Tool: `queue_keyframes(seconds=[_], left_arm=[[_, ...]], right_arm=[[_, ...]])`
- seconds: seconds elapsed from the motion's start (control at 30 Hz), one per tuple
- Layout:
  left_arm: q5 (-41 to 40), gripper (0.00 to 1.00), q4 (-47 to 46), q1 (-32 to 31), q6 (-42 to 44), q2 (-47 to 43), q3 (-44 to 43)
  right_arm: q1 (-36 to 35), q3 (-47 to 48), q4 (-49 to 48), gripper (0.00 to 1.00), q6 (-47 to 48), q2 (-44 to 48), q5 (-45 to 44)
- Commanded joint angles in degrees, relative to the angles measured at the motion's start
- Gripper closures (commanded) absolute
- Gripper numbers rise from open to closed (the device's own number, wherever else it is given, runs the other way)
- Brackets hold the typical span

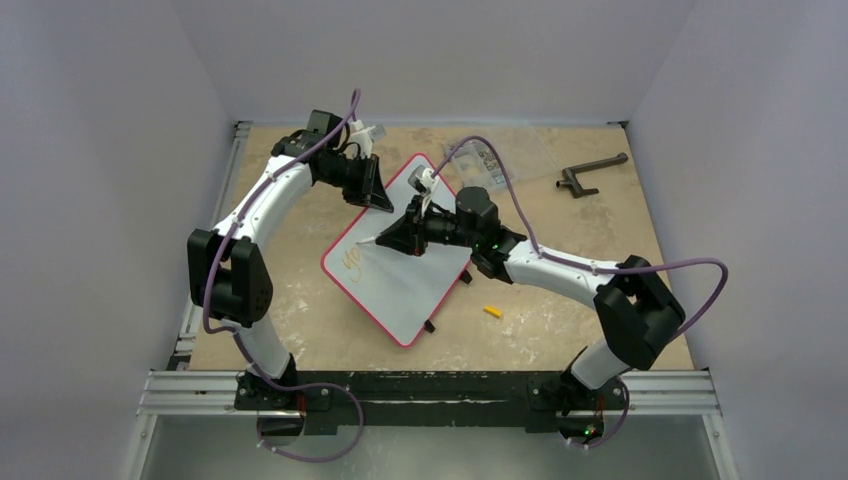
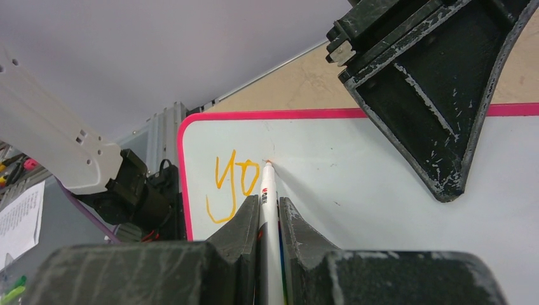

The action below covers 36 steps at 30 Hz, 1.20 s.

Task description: Write a sentence on the whiteboard

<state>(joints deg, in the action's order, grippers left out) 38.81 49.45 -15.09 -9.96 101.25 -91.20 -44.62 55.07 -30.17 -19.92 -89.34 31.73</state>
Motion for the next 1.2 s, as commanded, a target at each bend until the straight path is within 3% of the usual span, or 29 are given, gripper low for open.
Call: queue_keyframes(seconds=[0.0,1.17], left_arm=[[-14.6,1.0,2.3,-0.3,4.5,0.8,-0.5],[-14.6,1.0,2.3,-0.3,4.2,0.8,-0.6]], right_arm=[[-0.1,1.4,0.1,1.0,0.9,-0.1,-2.2],[-0.2,-4.4,6.6,1.0,4.3,2.8,-9.2]])
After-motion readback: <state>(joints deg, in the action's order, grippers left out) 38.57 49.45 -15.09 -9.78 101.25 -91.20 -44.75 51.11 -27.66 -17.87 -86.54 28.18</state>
